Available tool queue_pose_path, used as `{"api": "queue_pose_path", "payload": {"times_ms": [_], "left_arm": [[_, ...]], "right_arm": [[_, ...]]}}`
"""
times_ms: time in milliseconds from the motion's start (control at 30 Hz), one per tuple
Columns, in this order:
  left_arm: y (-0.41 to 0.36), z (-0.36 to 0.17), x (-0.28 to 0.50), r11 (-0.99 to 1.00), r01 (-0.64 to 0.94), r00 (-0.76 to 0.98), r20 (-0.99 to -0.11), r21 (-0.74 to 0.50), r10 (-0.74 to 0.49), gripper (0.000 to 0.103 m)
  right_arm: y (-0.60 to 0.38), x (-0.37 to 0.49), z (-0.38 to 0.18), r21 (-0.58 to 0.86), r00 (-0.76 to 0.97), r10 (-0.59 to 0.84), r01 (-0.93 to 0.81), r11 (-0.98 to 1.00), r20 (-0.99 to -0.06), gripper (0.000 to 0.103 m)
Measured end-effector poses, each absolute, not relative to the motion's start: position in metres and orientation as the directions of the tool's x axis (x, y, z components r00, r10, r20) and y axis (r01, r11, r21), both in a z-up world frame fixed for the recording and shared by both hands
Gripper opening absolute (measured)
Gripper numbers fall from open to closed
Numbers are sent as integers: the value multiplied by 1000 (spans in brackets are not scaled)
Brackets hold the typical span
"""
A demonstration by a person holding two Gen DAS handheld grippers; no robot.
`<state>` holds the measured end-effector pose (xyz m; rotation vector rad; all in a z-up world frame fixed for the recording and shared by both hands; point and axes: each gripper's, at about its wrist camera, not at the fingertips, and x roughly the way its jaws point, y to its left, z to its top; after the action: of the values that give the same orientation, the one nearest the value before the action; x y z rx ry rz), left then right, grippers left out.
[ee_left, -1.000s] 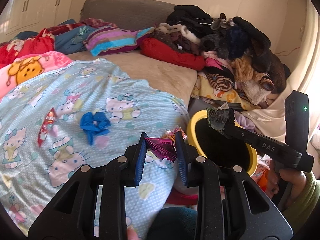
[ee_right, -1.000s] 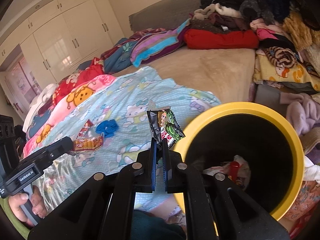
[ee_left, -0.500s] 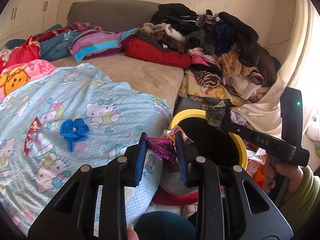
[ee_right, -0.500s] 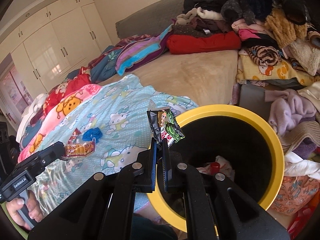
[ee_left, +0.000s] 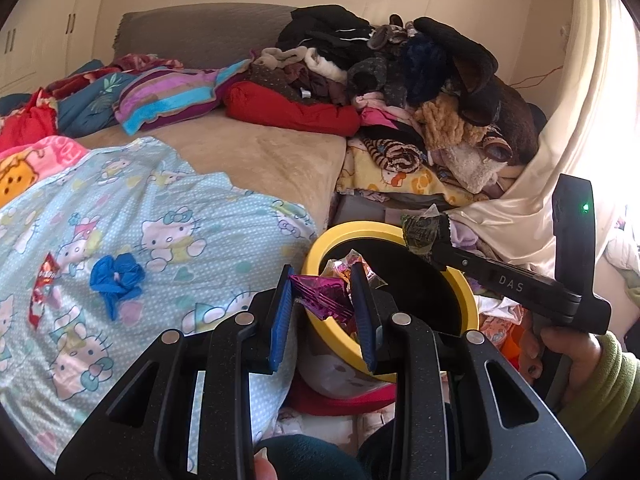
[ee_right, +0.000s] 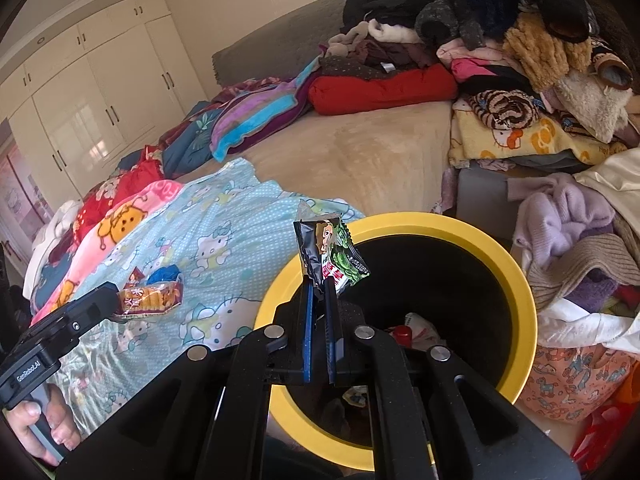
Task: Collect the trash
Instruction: 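Open the left tool to drop the pink wrapper while the right tool drops the green packet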
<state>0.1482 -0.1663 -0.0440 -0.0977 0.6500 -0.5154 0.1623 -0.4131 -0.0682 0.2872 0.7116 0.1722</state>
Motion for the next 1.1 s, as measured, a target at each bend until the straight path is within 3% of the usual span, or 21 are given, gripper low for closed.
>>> {"api": "queue_pose_path", "payload": {"times_ms": [1100], "left_arm": [[-242, -76, 170, 817, 539, 580, -613, -206, -537, 22]], "right_arm": [[-468, 166, -105, 350, 711, 187, 89, 932, -678, 6]]}}
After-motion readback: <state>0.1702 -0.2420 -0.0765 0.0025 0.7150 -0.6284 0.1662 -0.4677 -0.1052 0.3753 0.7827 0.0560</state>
